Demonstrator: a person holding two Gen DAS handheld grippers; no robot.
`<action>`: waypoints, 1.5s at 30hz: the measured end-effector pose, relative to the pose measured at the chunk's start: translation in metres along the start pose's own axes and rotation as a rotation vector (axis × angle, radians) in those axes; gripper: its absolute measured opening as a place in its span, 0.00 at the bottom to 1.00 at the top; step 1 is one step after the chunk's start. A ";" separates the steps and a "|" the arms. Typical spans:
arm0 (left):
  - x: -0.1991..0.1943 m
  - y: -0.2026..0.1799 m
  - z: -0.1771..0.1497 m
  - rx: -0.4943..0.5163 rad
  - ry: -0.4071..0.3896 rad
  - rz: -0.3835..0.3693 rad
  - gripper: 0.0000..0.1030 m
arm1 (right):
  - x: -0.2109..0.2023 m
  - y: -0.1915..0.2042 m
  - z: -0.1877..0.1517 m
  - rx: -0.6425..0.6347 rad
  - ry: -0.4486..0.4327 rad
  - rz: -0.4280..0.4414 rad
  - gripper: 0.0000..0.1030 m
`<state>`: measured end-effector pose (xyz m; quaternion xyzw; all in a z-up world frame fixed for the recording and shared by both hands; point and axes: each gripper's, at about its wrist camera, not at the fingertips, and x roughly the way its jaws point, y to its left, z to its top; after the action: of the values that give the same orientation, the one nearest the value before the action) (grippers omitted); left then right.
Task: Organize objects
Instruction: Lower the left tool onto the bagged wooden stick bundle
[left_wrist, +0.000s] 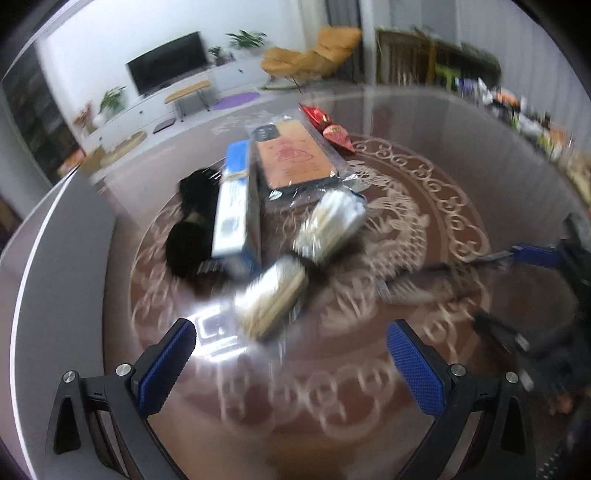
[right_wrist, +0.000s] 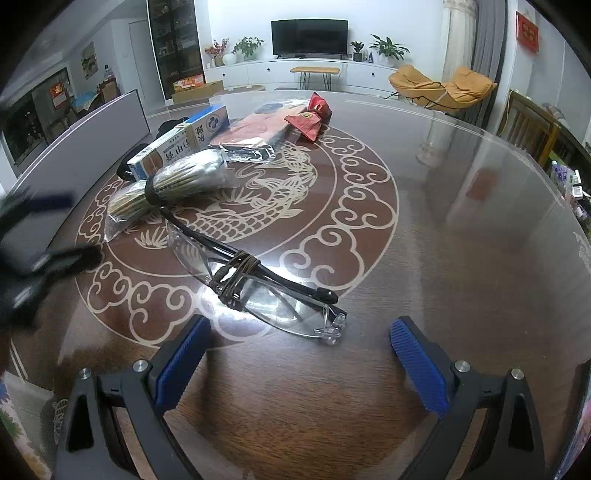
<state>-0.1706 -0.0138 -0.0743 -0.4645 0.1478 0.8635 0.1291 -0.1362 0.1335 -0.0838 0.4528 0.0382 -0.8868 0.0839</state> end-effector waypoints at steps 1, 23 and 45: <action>0.011 0.000 0.009 0.022 0.007 0.004 1.00 | 0.000 0.000 0.000 0.002 -0.001 -0.001 0.96; -0.022 0.003 -0.085 -0.207 -0.027 -0.065 0.38 | -0.004 -0.004 -0.001 0.028 -0.017 0.004 0.96; -0.027 0.002 -0.111 -0.199 -0.022 -0.038 1.00 | -0.006 -0.005 -0.002 0.034 -0.023 0.001 0.96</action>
<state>-0.0714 -0.0596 -0.1094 -0.4681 0.0509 0.8765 0.1002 -0.1319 0.1396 -0.0803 0.4440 0.0216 -0.8924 0.0772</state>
